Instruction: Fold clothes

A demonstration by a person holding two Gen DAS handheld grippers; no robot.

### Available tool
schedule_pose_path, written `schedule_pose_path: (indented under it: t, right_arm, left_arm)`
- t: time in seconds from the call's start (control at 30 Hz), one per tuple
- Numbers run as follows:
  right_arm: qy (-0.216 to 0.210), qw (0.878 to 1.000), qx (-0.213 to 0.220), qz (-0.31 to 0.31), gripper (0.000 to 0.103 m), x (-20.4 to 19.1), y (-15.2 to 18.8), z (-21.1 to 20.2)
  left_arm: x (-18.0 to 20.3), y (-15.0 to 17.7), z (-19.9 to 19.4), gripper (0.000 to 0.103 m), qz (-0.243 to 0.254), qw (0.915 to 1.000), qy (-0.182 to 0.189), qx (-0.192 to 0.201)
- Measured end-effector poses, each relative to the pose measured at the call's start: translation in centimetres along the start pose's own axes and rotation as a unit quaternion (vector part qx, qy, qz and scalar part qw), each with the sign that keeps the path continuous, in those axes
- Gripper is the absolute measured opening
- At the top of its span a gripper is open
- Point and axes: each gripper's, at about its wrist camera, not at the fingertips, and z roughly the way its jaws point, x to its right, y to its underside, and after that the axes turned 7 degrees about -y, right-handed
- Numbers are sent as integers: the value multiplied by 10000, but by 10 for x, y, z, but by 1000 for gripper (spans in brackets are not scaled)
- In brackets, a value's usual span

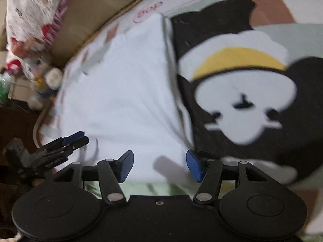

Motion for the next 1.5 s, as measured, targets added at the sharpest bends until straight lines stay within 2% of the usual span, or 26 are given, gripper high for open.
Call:
schedule_pose_path:
  t: [0.1, 0.17, 0.23, 0.33, 0.4, 0.43, 0.47, 0.5, 0.67, 0.83, 0.9, 1.0, 1.07, 1.1, 1.17, 1.2, 1.23, 1.3, 1.37, 1.47, 1.5]
  right_arm:
    - [-47, 9993, -123, 336, 66, 12, 14, 5]
    - [-224, 9987, -82, 442, 70, 15, 20, 11]
    - [-625, 9954, 335, 640, 71, 20, 24, 15]
    - [-1116, 9840, 1206, 695, 71, 23, 36, 28]
    - [-1106, 9800, 1455, 787, 66, 22, 44, 35]
    - [-1058, 9786, 1577, 788, 46, 20, 48, 36]
    - [-1009, 9771, 1699, 788, 9, 17, 51, 37]
    - [-851, 9786, 1755, 658, 10, 12, 51, 35]
    - [-607, 9782, 1897, -580, 9, -46, 44, 18]
    - [-794, 9686, 1616, -1716, 9, -126, 21, 26]
    - [-930, 9611, 1402, -2190, 9, -164, 9, 40]
    - [-1209, 9490, 965, -2745, 9, -223, -4, 71]
    - [-1382, 9394, 668, -3066, 9, -254, 3, 92]
    - [-1466, 9338, 519, -3221, 9, -269, 7, 103]
    - [-1545, 9281, 225, -3379, 9, -282, 20, 127]
    - [-1579, 9252, 78, -3449, 9, -287, 26, 140]
    - [-1613, 9221, -68, -3518, 9, -292, 32, 152]
    - [-1557, 9237, -383, -3480, 9, -291, 44, 180]
    - [-1428, 9268, -588, -3423, 9, -285, 51, 205]
    - [-1263, 9331, -792, -3273, 9, -270, 59, 225]
    - [-1211, 9325, -819, -3303, 9, -268, 62, 226]
  left_arm:
    - [5, 18, -9, 47, 58, 9998, -180, 46]
    - [1, 25, -13, 48, -60, 9999, -142, 29]
    - [-1, 29, -15, 48, -205, 9997, -93, 37]
    - [4, 27, -15, 48, -249, 9996, -116, 31]
    - [4, 28, -16, 48, -342, 9993, -100, 56]
    - [2, 29, -16, 48, -387, 9992, -82, 72]
    - [1, 30, -17, 48, -419, 9991, -50, 77]
    - [-1, 30, -17, 49, -489, 9988, -10, 68]
    - [-18, 33, -22, 48, -1006, 9946, 242, -54]
    - [-54, 41, -46, 49, -1407, 9899, 151, 53]
    - [-80, 44, -54, 49, -1758, 9841, 244, 49]
    - [-105, 41, -60, 47, -1573, 9874, -142, 37]
    - [-107, 45, -62, 47, -1189, 9872, -947, 478]
    - [-113, 53, -57, 47, -1382, 9846, -948, 493]
    - [-129, 71, -48, 47, -2025, 9775, -491, 332]
    - [-137, 75, -52, 48, -2203, 9737, -376, 442]
    - [-143, 76, -55, 48, -2296, 9715, -381, 445]
    - [-156, 80, -60, 47, -2475, 9659, -559, 509]
    - [-166, 84, -58, 43, -2546, 9640, -604, 473]
    - [-170, 87, -60, 43, -2785, 9584, -423, 463]
    - [-170, 88, -62, 43, -2742, 9598, -396, 445]
